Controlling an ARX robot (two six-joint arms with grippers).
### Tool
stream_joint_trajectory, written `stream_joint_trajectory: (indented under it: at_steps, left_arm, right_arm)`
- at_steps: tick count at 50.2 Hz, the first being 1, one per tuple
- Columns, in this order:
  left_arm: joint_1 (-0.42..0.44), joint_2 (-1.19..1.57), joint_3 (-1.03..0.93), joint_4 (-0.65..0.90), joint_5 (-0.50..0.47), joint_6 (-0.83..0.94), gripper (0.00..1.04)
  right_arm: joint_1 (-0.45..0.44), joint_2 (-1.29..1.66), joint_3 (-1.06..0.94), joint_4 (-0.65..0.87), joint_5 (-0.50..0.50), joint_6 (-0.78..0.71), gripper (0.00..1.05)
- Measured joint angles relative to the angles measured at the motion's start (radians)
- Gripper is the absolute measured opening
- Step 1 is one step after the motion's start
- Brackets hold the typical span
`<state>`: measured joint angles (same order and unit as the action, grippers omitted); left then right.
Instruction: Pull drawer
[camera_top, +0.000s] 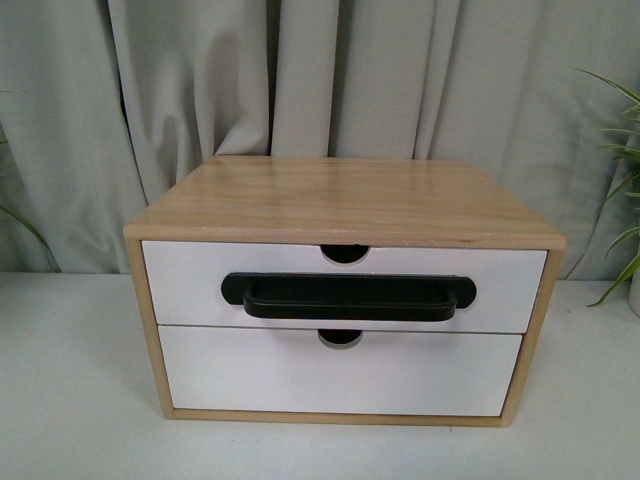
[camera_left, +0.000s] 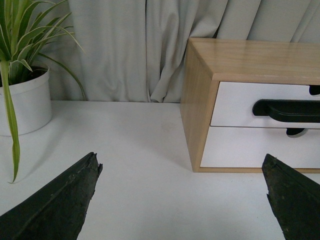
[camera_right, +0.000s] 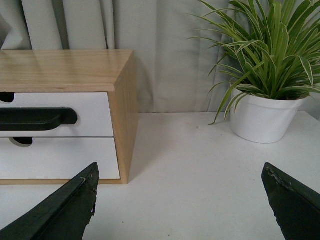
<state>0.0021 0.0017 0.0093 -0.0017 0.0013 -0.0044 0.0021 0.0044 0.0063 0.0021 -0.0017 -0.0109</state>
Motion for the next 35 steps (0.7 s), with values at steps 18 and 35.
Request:
stream_joint_trajectory:
  at_steps: [18, 35]
  left_arm:
    - [0.000, 0.000, 0.000, 0.000, 0.000, 0.000, 0.98]
    - [0.000, 0.000, 0.000, 0.000, 0.000, 0.000, 0.98]
  right_arm:
    - [0.000, 0.000, 0.000, 0.000, 0.000, 0.000, 0.96]
    - [0.000, 0.000, 0.000, 0.000, 0.000, 0.000, 0.96]
